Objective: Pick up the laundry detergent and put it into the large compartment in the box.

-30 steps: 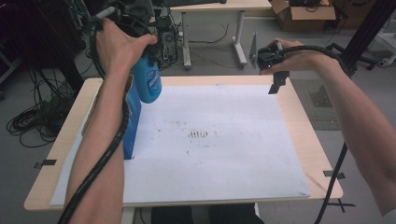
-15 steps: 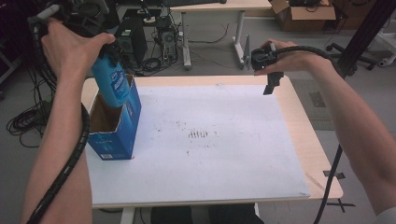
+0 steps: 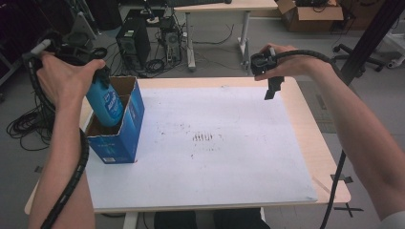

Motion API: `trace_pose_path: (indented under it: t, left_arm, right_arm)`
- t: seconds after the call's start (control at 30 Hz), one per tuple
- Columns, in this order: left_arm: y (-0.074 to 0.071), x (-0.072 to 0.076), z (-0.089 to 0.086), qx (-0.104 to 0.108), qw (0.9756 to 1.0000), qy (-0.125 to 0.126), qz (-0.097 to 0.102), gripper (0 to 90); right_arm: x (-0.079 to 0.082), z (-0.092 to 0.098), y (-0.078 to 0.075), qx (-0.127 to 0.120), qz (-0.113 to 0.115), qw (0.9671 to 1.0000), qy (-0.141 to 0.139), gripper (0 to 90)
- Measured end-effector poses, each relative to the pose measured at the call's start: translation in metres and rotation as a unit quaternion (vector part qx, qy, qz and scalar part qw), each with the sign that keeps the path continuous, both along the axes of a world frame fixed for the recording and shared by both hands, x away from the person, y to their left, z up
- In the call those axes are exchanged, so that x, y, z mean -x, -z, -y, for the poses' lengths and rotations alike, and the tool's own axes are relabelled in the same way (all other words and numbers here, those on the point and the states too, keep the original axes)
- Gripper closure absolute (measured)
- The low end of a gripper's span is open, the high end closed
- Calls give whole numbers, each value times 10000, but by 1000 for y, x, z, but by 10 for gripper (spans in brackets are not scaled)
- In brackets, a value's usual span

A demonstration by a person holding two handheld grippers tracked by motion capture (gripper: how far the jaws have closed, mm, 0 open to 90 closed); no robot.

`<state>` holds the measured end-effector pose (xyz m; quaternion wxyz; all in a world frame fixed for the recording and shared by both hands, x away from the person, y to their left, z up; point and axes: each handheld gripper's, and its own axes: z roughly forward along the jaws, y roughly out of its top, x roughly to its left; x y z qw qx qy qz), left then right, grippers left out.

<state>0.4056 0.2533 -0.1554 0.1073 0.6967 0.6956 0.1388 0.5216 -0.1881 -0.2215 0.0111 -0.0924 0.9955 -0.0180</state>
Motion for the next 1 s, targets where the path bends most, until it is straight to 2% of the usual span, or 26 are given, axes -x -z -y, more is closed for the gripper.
trace_pose_path:
  t: [0.1, 0.17, 0.4, 0.43, 0.7, 1.0]
  left_arm:
    - [19, -1, -1, -56, 10000, -38, -60, 377]
    - [24, -1, -2, -60, 9999, -40, -90, 377]
    - [62, -2, -7, 82, 9997, -179, -108, 377]
    - [62, -2, -7, 82, 9997, -179, -108, 377]
    - [90, 0, -9, 72, 9996, -236, -157, 377]
    - [104, -4, -3, 10, 9996, -245, -122, 377]
  right_arm:
    - [1, 0, 0, 13, 9, 10000, -9, 68]
    - [1, 0, 0, 13, 16, 10000, -11, 68]
    - [2, 2, -2, -3, 22, 10000, 3, 67]
    - [2, 2, -2, -3, 22, 10000, 3, 67]
    - [4, 0, 0, 24, 25, 10000, -20, 66]
    - [5, 0, 5, -2, -12, 10000, -37, 67]
